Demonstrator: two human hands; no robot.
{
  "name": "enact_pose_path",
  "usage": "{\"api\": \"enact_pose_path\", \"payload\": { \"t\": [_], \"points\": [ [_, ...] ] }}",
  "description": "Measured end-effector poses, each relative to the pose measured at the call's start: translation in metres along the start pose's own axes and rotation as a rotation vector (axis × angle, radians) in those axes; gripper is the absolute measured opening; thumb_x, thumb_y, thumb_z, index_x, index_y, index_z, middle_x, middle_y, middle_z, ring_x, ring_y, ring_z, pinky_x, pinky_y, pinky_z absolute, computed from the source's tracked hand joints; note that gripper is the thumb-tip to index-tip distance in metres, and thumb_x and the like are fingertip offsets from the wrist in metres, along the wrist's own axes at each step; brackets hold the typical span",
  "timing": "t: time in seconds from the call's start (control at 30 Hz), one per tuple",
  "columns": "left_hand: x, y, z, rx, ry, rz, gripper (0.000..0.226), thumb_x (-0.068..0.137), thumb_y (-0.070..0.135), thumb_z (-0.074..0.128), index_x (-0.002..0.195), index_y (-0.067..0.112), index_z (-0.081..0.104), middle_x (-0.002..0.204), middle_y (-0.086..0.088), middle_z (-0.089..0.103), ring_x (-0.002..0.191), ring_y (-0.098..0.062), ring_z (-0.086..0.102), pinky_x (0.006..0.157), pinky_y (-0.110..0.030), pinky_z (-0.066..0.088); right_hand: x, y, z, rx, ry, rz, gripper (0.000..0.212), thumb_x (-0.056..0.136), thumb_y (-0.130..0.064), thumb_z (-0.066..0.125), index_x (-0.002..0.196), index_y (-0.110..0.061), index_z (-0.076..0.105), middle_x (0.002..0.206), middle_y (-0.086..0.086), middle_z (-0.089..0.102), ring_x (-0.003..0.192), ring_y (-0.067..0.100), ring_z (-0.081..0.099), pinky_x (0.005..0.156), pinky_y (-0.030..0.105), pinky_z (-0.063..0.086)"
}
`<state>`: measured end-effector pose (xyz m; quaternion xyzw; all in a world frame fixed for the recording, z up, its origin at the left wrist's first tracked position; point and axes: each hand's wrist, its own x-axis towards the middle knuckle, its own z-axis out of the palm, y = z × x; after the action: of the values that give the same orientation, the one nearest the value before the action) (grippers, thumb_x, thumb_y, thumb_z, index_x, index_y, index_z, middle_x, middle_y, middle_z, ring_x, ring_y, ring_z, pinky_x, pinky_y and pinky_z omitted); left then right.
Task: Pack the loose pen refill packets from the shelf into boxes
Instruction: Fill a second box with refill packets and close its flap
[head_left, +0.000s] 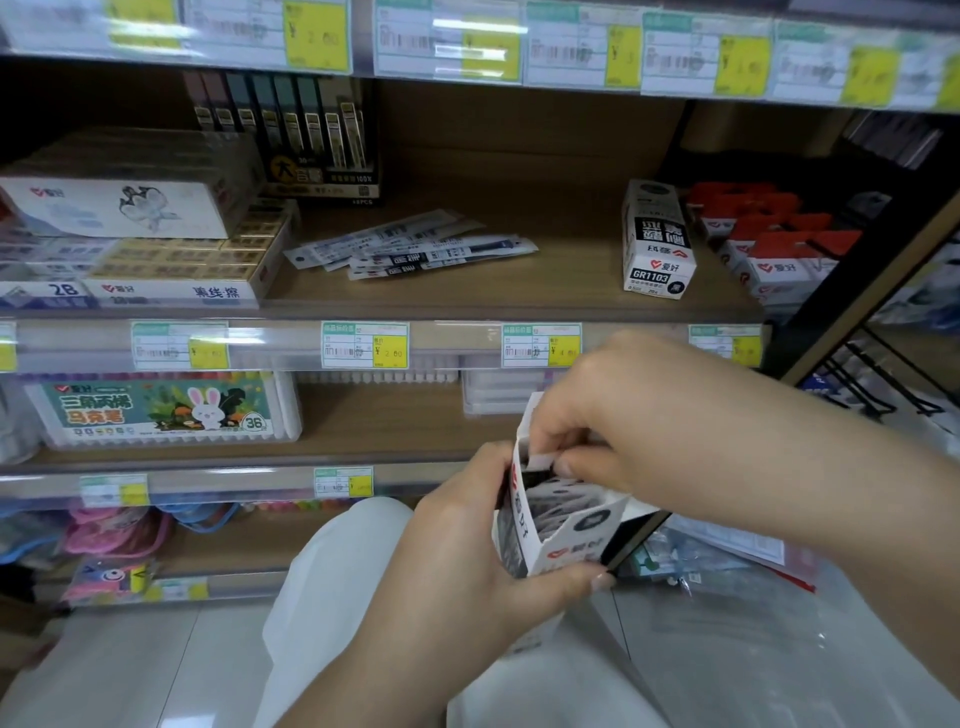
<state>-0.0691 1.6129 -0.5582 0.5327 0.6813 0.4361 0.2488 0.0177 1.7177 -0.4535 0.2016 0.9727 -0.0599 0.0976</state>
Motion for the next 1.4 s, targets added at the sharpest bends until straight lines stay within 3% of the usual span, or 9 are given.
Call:
{"api": "enact_pose_path", "payload": {
  "t": [0.23,0.4,0.53,0.77,0.9,1.03,1.17,1.23,1.4],
  "points": [
    [0.013,-0.002,0.002,-0.086,-0.010,0.015,0.048,0.056,0.036,0.087,0.090,0.040,0.053,0.093,0.033,0.063,0.088,0.012,0.058,0.068,-0.006,0.041,0.010,0.022,0.005,0.281,-0.099,-0.027,0.019,0.083,-0.017,0.065,0.072,-0.033,0.066,0.063,-0.017,0.061,0.060,-0.012,0.055,0.053,0.006,0.040],
    [0.031,-0.003,-0.008,-0.125,0.063,0.049,0.050,0.055,0.039,0.087,0.094,0.036,0.055,0.093,0.025,0.066,0.085,0.008,0.062,0.068,-0.010,0.047,0.018,0.029,-0.012,0.452,0.080,-0.063,0.008,0.080,-0.021,0.068,0.081,-0.026,0.074,0.069,-0.015,0.069,0.061,-0.010,0.060,0.054,0.007,0.043],
    [0.050,-0.017,-0.002,-0.159,0.084,-0.001,0.051,0.058,0.033,0.086,0.099,0.032,0.055,0.097,0.027,0.064,0.087,0.008,0.061,0.070,-0.011,0.047,0.038,0.048,-0.019,0.704,0.331,0.010,0.008,0.083,-0.019,0.066,0.080,-0.020,0.073,0.077,-0.003,0.074,0.071,0.010,0.069,0.071,0.032,0.055],
    [0.060,-0.031,0.013,-0.265,0.053,-0.038,0.046,0.067,0.027,0.083,0.097,0.039,0.050,0.097,0.021,0.063,0.091,0.005,0.060,0.071,-0.012,0.047,0.120,0.081,0.012,0.835,0.570,0.214,0.010,0.084,-0.015,0.065,0.075,-0.020,0.068,0.071,-0.009,0.068,0.066,0.002,0.058,0.061,0.017,0.044],
    [0.059,-0.030,0.015,-0.302,0.016,-0.019,0.049,0.070,0.023,0.081,0.104,0.038,0.049,0.103,0.022,0.060,0.098,0.008,0.057,0.072,-0.009,0.045,0.163,0.095,0.012,0.624,0.524,0.264,0.008,0.082,-0.017,0.067,0.089,-0.018,0.071,0.078,-0.005,0.065,0.077,0.009,0.059,0.072,0.022,0.046],
    [0.058,-0.035,0.015,-0.325,0.056,-0.006,0.052,0.069,0.025,0.081,0.105,0.045,0.049,0.105,0.021,0.060,0.102,0.006,0.055,0.075,-0.010,0.046,0.195,0.096,0.025,0.263,0.520,0.170,0.028,0.085,-0.014,0.063,0.112,-0.018,0.064,0.114,-0.001,0.064,0.102,0.014,0.057,0.087,0.028,0.045],
    [0.058,-0.040,0.016,-0.346,0.066,0.003,0.053,0.067,0.032,0.080,0.107,0.046,0.049,0.107,0.019,0.060,0.102,0.001,0.058,0.081,-0.028,0.054,0.217,0.095,0.030,0.033,0.438,0.094,0.055,0.085,-0.013,0.057,0.137,-0.021,0.042,0.139,0.005,0.045,0.126,0.028,0.041,0.101,0.043,0.039],
    [0.057,-0.041,0.018,-0.348,0.066,-0.003,0.053,0.066,0.035,0.080,0.108,0.044,0.049,0.107,0.017,0.060,0.102,-0.003,0.059,0.076,-0.041,0.056,0.227,0.095,0.028,0.017,0.347,0.086,0.060,0.085,-0.011,0.054,0.141,-0.023,0.035,0.141,0.007,0.043,0.125,0.031,0.042,0.099,0.045,0.041],
    [0.056,-0.042,0.020,-0.329,0.086,0.010,0.055,0.064,0.034,0.080,0.108,0.044,0.049,0.108,0.016,0.061,0.101,-0.001,0.058,0.078,-0.040,0.055,0.232,0.093,0.027,-0.131,0.332,0.031,0.041,0.085,-0.003,0.046,0.123,-0.017,0.054,0.118,0.011,0.059,0.103,0.031,0.057,0.080,0.039,0.050]
  ]
}}
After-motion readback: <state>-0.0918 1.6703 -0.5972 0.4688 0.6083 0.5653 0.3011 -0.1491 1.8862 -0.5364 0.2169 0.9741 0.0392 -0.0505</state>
